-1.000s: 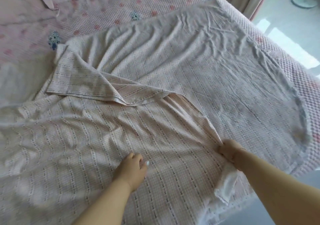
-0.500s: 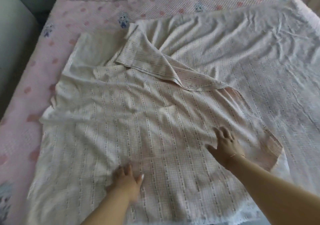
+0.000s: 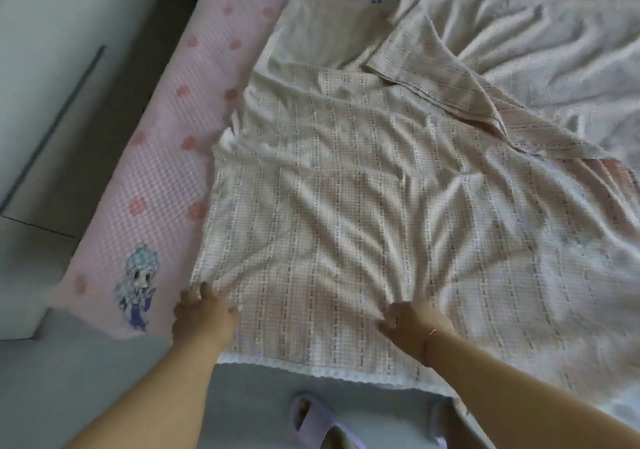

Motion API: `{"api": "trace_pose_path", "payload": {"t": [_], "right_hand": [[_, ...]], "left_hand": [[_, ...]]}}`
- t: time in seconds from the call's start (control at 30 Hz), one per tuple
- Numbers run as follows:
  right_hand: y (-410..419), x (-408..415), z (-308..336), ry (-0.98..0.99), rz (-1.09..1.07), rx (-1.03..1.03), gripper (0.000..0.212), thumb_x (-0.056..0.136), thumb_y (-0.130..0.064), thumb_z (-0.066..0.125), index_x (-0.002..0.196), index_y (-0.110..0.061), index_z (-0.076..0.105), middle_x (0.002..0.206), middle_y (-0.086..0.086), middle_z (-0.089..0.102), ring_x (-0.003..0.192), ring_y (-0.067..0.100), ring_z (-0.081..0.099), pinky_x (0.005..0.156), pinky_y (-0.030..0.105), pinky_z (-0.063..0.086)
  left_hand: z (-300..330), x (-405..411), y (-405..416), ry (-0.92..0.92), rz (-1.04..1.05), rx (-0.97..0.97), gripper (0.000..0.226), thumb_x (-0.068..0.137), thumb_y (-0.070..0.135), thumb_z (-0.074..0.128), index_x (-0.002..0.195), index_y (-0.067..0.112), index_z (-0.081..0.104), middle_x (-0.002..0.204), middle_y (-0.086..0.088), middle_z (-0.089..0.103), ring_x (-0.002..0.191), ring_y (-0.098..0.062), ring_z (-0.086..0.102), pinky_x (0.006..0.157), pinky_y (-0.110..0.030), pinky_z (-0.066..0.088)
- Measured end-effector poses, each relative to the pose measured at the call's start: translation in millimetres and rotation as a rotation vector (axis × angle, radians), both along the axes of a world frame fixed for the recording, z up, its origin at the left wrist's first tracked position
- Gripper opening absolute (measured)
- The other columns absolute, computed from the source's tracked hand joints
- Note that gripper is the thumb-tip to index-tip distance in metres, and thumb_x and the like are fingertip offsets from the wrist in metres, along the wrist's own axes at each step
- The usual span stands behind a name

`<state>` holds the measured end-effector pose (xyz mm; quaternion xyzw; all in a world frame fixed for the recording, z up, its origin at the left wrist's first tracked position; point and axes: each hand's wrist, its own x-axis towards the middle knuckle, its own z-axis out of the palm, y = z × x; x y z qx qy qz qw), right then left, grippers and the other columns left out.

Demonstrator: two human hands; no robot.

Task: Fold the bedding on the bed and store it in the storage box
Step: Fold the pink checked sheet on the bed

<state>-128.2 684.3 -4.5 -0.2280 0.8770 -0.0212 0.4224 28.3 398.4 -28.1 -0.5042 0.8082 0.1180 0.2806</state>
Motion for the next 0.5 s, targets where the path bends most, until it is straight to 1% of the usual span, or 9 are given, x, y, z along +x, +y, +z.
{"api": "trace_pose_path", "payload": {"t": [0.03,0.07,0.13,0.2,0.23,0.3,0.33,0.43,0.5], "right_hand": [[-17.0,-3.7,-2.5,0.059,-0.043,-0.046,0.028,0.090,-0.050,0.041,0.099,-0.030,0.059,0.109,-0.001,0.062,0.099,0.019,0.059,0.086,0.033,0.051],[-31.3,-9.9,-5.6,0.121,-0.071,-0.094,0.027,0.089,-0.049,0.042,0.101,-0.032,0.058,0.114,-0.001,0.059,0.106,0.019,0.056,0.090,0.035,0.050],[-62.0,-16.1,-12.8,0.183,-0.026,-0.147,0.046,0.089,-0.055,0.045,0.130,-0.035,0.047,0.141,-0.005,0.041,0.132,0.018,0.036,0.107,0.038,0.036],[-87.6,-9.7,-17.6,0.091,0.037,-0.120,0.061,0.090,-0.055,0.046,0.146,-0.036,0.029,0.155,-0.008,0.022,0.143,0.018,0.018,0.116,0.039,0.021],[-96.8,-1.9,-18.7,0.036,0.066,-0.080,0.062,0.091,-0.054,0.046,0.147,-0.036,0.026,0.156,-0.007,0.020,0.144,0.019,0.018,0.115,0.039,0.021],[-105.6,16.9,-19.8,0.011,0.132,-0.006,0.059,0.091,-0.053,0.047,0.145,-0.037,0.031,0.152,-0.002,0.031,0.139,0.021,0.030,0.111,0.038,0.031],[-108.3,27.1,-17.6,0.003,0.197,0.059,0.056,0.091,-0.054,0.045,0.143,-0.035,0.037,0.146,-0.001,0.039,0.133,0.021,0.039,0.107,0.038,0.037],[-134.8,34.1,-4.4,-0.043,0.382,0.207,0.054,0.091,-0.057,0.039,0.119,-0.018,0.063,0.124,0.003,0.061,0.112,0.021,0.057,0.095,0.036,0.047],[-159.9,22.4,6.9,0.007,0.348,0.166,0.051,0.093,-0.052,0.040,0.117,-0.013,0.062,0.121,0.006,0.061,0.109,0.022,0.057,0.094,0.034,0.047]], "left_hand": [[-3.7,8.6,-12.4,0.016,0.005,0.004,0.079,0.095,0.050,0.045,0.154,0.018,0.004,0.154,-0.020,0.013,0.135,-0.039,0.029,0.107,-0.046,0.035],[-6.4,12.1,-20.9,0.035,0.004,0.017,0.078,0.096,0.051,0.043,0.154,0.026,-0.003,0.154,-0.020,0.013,0.135,-0.039,0.029,0.107,-0.047,0.036],[-18.0,17.5,-38.7,0.104,-0.011,0.053,0.078,0.095,0.050,0.044,0.151,0.041,-0.008,0.153,-0.017,0.019,0.133,-0.038,0.034,0.104,-0.046,0.040],[-25.3,23.6,-52.3,0.238,-0.042,0.122,0.075,0.095,0.033,0.052,0.149,0.049,0.003,0.151,-0.014,0.031,0.123,-0.035,0.046,0.092,-0.041,0.049],[-26.5,30.0,-58.6,0.336,-0.038,0.197,0.073,0.095,0.018,0.054,0.148,0.050,0.015,0.150,-0.011,0.037,0.116,-0.032,0.052,0.082,-0.035,0.052],[-23.7,49.5,-69.2,0.405,-0.042,0.329,0.070,0.091,-0.004,0.050,0.142,0.043,0.037,0.147,-0.006,0.044,0.101,-0.026,0.059,0.065,-0.028,0.050],[-21.7,61.2,-73.9,0.383,-0.056,0.359,0.068,0.090,-0.007,0.050,0.139,0.039,0.043,0.146,-0.005,0.045,0.097,-0.023,0.059,0.064,-0.028,0.050],[-13.7,86.5,-88.0,0.292,-0.053,0.432,0.061,0.091,-0.007,0.051,0.137,0.033,0.047,0.146,-0.010,0.043,0.091,-0.022,0.061,0.061,-0.026,0.049],[-9.1,85.3,-93.1,0.236,-0.076,0.478,0.059,0.093,-0.004,0.049,0.140,0.032,0.043,0.148,-0.011,0.040,0.089,-0.025,0.063,0.057,-0.024,0.046]]}}
